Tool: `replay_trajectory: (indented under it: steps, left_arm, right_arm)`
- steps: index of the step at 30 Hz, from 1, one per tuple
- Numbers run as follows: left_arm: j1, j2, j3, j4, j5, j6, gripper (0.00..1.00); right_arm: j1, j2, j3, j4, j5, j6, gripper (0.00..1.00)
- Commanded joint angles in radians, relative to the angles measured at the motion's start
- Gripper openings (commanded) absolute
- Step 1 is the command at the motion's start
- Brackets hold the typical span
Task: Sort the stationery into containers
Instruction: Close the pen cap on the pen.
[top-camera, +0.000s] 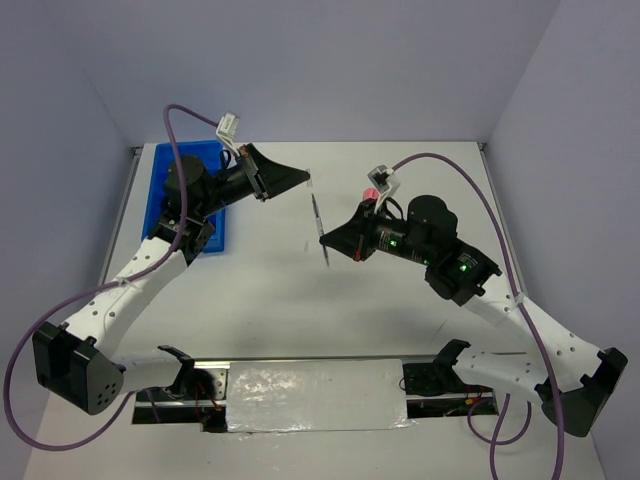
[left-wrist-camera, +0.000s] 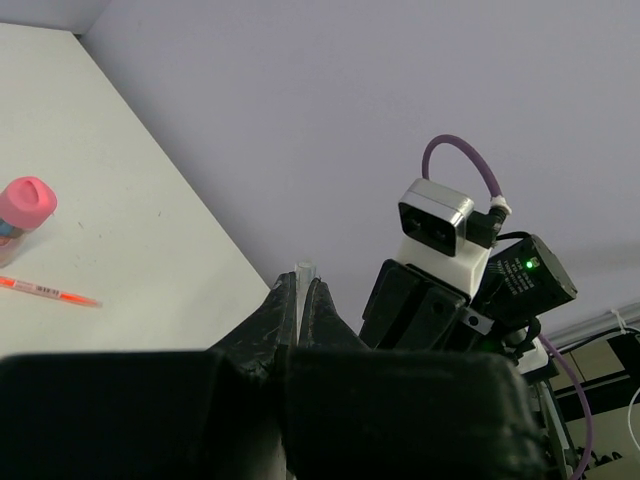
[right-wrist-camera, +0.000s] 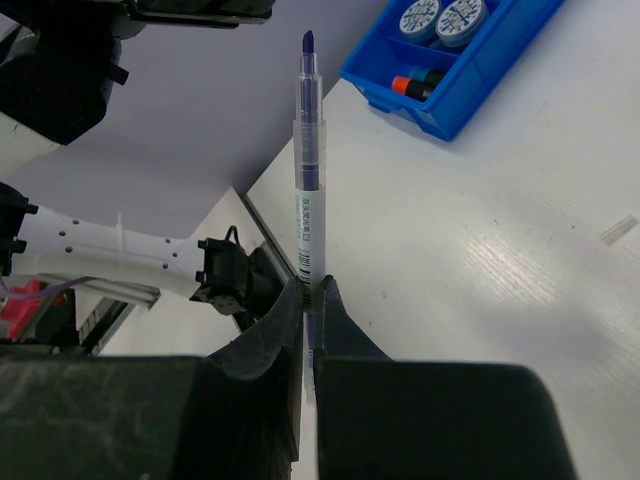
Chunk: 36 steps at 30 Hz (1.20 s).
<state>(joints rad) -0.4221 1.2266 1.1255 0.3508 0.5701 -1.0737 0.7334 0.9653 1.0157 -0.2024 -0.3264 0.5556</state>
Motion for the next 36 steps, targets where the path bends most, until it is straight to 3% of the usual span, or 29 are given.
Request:
replay_trajectory:
  steps: [1, 36]
  left_arm:
    - [0.002, -0.038, -0.013, 0.031, -0.003, 0.027, 0.0]
    - [-0.021, -0.044, -0.052, 0.108, 0.005, -0.031, 0.0]
  right_arm:
    - [0.003, 0.003, 0.057, 0.011, -0.007, -0.019, 0.0]
    - [0.003, 0.024, 0.058, 0.02, -0.002, -0.014, 0.0]
